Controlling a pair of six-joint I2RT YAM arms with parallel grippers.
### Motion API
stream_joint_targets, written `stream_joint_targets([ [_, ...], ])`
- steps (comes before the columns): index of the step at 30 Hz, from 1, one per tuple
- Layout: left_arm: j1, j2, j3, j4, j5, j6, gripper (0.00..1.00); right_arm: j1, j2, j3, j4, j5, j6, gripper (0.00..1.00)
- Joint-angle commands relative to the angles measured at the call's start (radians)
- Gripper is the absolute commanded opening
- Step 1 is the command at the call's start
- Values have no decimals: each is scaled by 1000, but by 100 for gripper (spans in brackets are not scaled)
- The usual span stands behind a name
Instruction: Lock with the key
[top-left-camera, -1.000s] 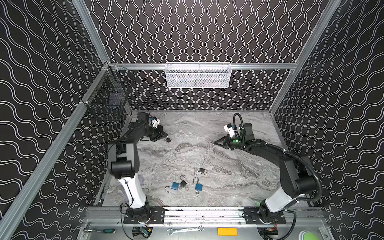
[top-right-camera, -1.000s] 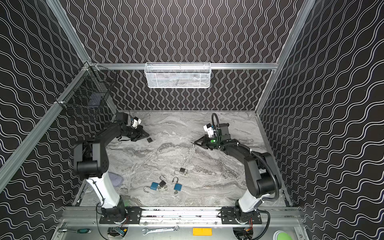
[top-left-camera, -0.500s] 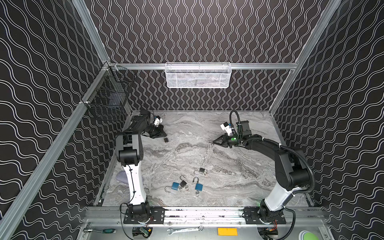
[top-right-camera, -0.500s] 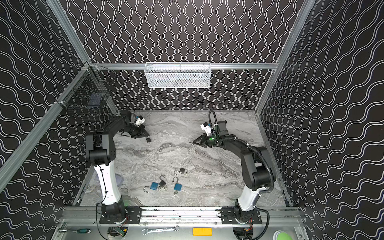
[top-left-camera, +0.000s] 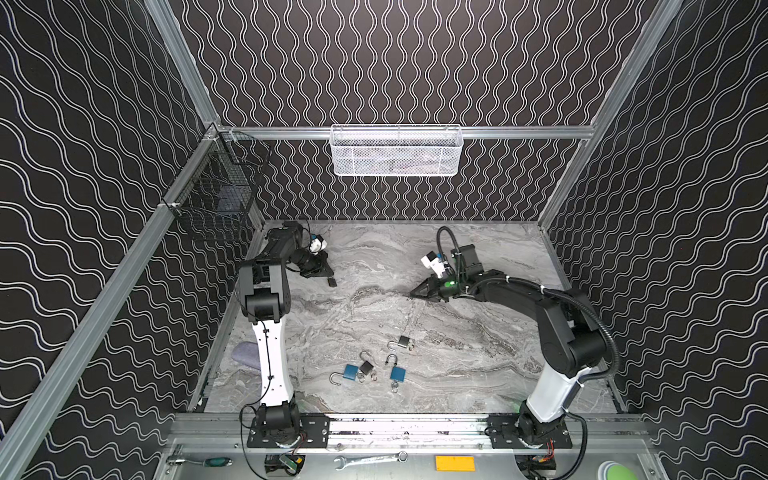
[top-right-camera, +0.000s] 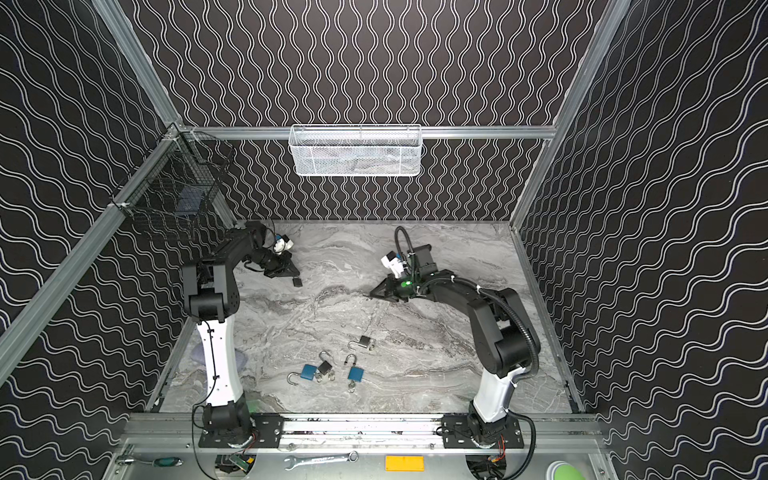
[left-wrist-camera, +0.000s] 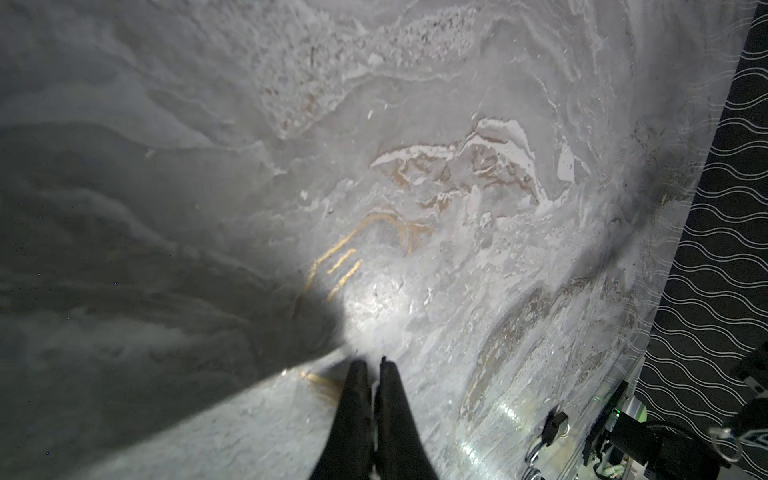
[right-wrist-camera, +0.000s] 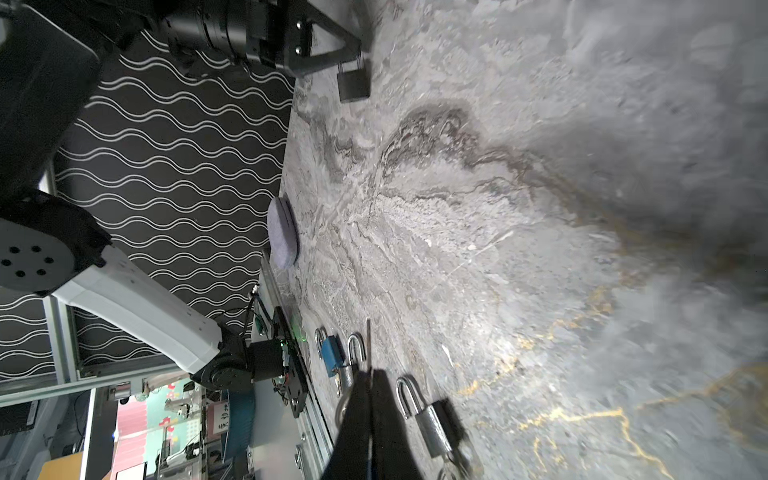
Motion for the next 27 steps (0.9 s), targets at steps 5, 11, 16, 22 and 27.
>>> stream_joint_targets([
  [5,19,16,13,59,-11,-19,23,81,58,6,235,36,166,0],
  [11,21,22,28,73,-27,-32,32,140,85,51,269,107,206,0],
  [16,24,2,35,106,14,-72,37,153,119,81,245,226,192,0],
  [22,7,-125,-114,272,79,-155,40,177,212,156,286,306,188,0],
  [27,-42,-256,-296,486,94,-268,41,202,305,269,268,342,204,0],
])
